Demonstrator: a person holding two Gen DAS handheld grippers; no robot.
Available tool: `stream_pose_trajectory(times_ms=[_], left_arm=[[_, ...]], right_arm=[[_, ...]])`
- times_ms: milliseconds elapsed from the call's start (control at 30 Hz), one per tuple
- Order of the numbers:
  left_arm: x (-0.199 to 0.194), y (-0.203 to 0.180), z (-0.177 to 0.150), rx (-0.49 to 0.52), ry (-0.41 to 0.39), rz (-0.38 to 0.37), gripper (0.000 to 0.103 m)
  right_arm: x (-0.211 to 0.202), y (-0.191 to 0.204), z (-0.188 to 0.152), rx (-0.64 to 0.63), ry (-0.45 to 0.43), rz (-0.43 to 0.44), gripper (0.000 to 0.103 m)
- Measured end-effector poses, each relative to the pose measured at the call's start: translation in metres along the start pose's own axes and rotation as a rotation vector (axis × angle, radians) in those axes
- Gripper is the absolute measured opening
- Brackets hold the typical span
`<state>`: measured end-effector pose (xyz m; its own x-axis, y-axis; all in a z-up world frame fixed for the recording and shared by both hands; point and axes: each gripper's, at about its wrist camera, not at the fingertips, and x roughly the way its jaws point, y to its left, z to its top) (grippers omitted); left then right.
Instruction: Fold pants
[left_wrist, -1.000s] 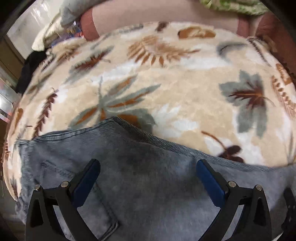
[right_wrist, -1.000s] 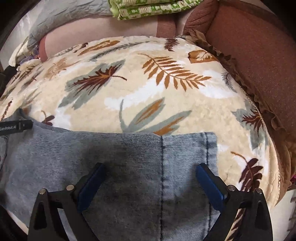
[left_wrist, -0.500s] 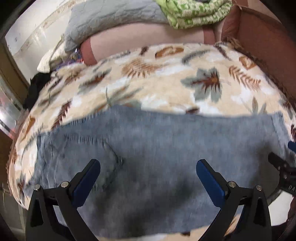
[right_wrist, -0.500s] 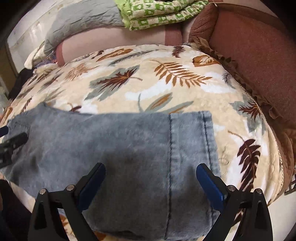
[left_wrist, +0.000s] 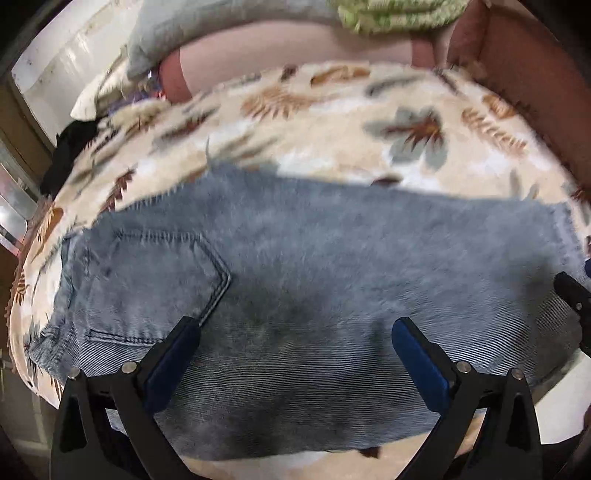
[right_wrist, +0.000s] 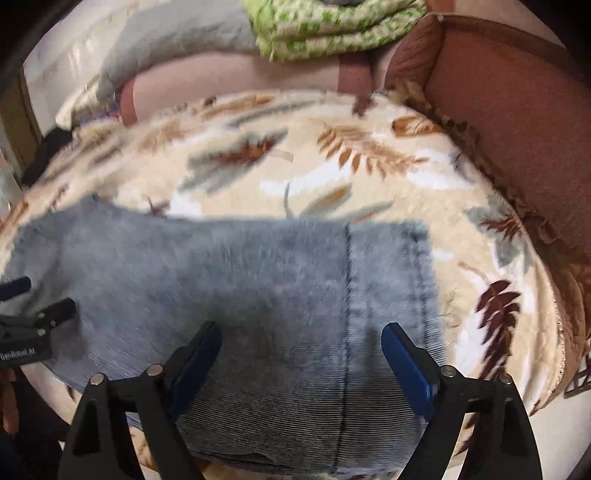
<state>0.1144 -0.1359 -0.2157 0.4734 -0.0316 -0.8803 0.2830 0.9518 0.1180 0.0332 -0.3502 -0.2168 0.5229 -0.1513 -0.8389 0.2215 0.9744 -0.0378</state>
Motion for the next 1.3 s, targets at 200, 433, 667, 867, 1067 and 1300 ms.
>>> stream_pose_trajectory(times_ms=[200,433,667,867,1067,1300], left_arm=[[-0.041,-0.011,0.003,0.045,-0.134,0.021,0.103],[-0.064,-0.018,0.002,0.072,-0.185,0.018,0.103],[-0.077,-0.033,-0.004,0.102,-0.202,0.011,0.103],[-0.082,-0.039,-0.008,0.118,-0.205,0.006,0.103],[-0.083,-0.041,-0.008,0.12,-0.206,0.008,0.103],[-0.078,-0.044,-0.009,0.125,-0.19,0.001,0.103]], right_arm=[[-0.036,-0.006,0.003,0.022,-0.095,0.014,0.09],[-0.057,-0.013,-0.005,0.059,-0.125,0.034,0.09],[-0.059,-0.009,-0.027,0.06,-0.094,0.037,0.09],[-0.053,0.002,-0.031,0.018,-0.072,0.037,0.091],[-0.051,0.012,-0.031,-0.015,-0.072,0.036,0.091],[-0.047,0.016,-0.031,-0.031,-0.059,0.032,0.091]])
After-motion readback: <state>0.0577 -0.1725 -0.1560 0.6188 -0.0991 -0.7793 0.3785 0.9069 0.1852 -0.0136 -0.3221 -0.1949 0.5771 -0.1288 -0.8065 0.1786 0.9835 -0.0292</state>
